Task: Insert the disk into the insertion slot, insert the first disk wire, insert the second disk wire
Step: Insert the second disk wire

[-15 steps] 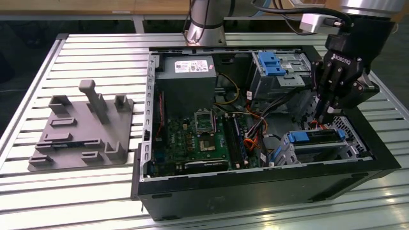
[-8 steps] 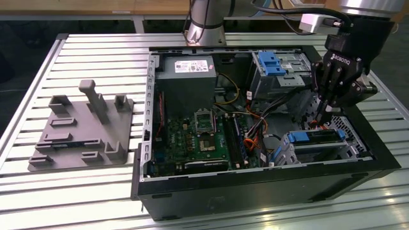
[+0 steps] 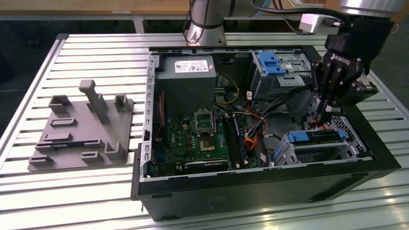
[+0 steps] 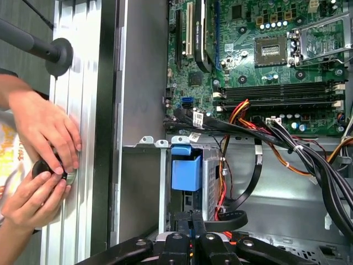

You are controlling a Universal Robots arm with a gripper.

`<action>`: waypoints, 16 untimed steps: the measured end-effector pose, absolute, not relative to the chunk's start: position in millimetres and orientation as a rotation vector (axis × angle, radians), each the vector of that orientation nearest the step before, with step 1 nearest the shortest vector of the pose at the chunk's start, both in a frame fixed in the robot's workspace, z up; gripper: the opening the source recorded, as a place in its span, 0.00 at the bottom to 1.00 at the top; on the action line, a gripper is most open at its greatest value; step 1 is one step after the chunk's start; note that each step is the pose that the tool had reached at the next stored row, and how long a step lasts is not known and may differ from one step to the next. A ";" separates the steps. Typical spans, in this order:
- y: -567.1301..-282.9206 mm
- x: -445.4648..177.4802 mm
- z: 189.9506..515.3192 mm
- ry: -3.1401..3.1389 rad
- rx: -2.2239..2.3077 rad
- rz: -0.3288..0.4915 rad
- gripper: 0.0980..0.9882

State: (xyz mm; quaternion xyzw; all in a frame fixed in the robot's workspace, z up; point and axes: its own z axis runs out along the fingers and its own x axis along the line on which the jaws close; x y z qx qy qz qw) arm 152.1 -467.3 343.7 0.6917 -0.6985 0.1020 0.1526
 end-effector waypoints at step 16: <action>-470.3 149.7 343.8 -2.038 2.017 0.258 0.13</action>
